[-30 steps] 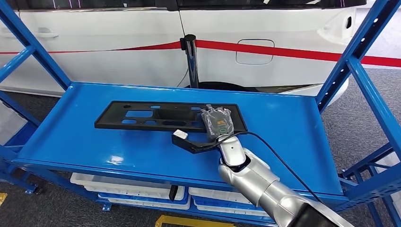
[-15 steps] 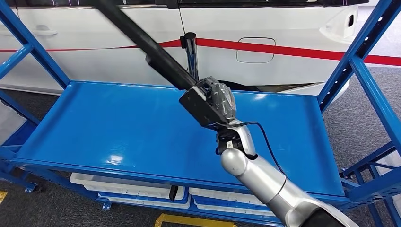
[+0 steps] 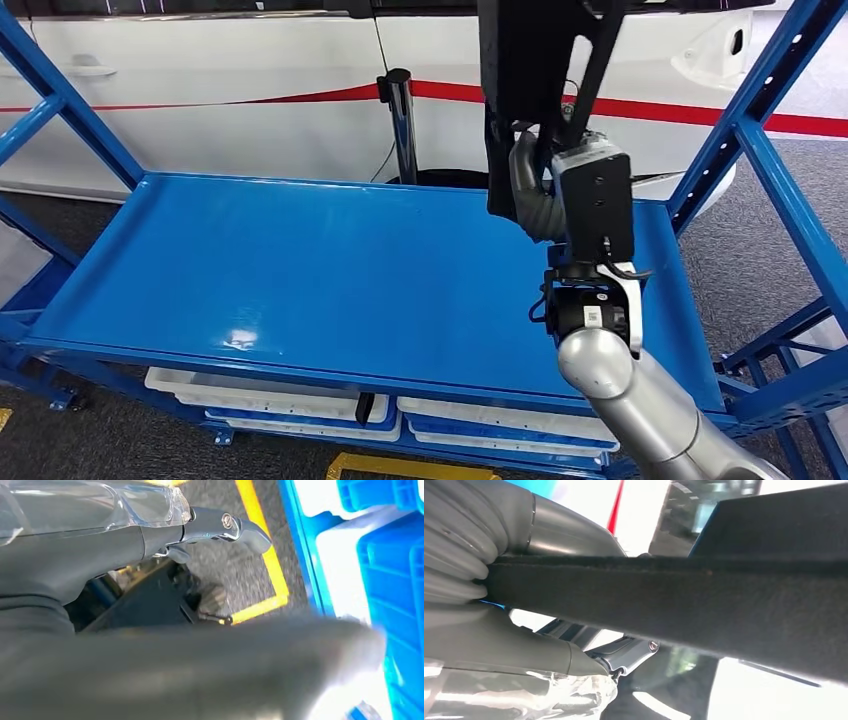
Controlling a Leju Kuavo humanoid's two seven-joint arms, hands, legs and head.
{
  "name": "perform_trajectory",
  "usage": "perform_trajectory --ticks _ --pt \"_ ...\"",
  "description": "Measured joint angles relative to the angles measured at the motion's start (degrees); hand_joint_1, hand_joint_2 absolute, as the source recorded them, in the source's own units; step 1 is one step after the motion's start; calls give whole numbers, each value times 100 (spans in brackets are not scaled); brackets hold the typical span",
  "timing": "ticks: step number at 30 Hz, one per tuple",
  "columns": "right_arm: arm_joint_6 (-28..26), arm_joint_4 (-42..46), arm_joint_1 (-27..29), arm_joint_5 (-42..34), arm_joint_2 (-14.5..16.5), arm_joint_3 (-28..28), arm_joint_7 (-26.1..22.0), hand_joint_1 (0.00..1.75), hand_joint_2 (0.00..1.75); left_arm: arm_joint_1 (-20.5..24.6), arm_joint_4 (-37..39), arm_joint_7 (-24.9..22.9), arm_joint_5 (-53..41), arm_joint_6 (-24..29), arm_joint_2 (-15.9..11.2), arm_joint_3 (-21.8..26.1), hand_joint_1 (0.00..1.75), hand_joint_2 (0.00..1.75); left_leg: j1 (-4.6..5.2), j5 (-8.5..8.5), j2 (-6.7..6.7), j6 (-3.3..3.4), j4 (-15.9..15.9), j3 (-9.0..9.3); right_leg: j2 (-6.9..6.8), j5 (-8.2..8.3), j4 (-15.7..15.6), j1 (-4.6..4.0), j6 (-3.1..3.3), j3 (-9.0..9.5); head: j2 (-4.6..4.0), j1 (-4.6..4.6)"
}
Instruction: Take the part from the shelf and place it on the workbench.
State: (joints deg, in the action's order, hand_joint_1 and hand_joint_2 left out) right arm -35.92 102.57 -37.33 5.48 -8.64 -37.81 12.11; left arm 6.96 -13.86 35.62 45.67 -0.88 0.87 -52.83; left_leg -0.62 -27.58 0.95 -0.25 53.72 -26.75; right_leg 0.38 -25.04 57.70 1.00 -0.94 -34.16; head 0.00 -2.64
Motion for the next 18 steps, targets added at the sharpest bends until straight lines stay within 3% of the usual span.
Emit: perform_trajectory --ticks 3,8,13,18 --pt "50 498 29 20 -96 10 -58 175 175 -2 0 -137 83 -138 -10 186 0 175 -1 0 1 0 0 0 -2 0 0 -1 0 -2 0 0" --pt "54 1065 68 -79 -157 9 -221 175 175 1 0 -308 -26 64 -13 363 0 175 -3 0 1 0 -3 -6 -3 0 0 -2 1 -2 0 0" --pt "105 1472 141 -829 -186 9 -553 175 175 -24 0 -1104 -197 341 -13 375 0 175 -3 0 2 0 -2 -11 -4 0 0 -2 0 -2 0 0" --pt "229 1691 246 -1344 -164 -4 -1194 175 175 -48 0 -1788 -637 684 -13 339 0 175 2 -27 4 61 68 -58 -12 28 -9 33 -37 -20 0 -1"
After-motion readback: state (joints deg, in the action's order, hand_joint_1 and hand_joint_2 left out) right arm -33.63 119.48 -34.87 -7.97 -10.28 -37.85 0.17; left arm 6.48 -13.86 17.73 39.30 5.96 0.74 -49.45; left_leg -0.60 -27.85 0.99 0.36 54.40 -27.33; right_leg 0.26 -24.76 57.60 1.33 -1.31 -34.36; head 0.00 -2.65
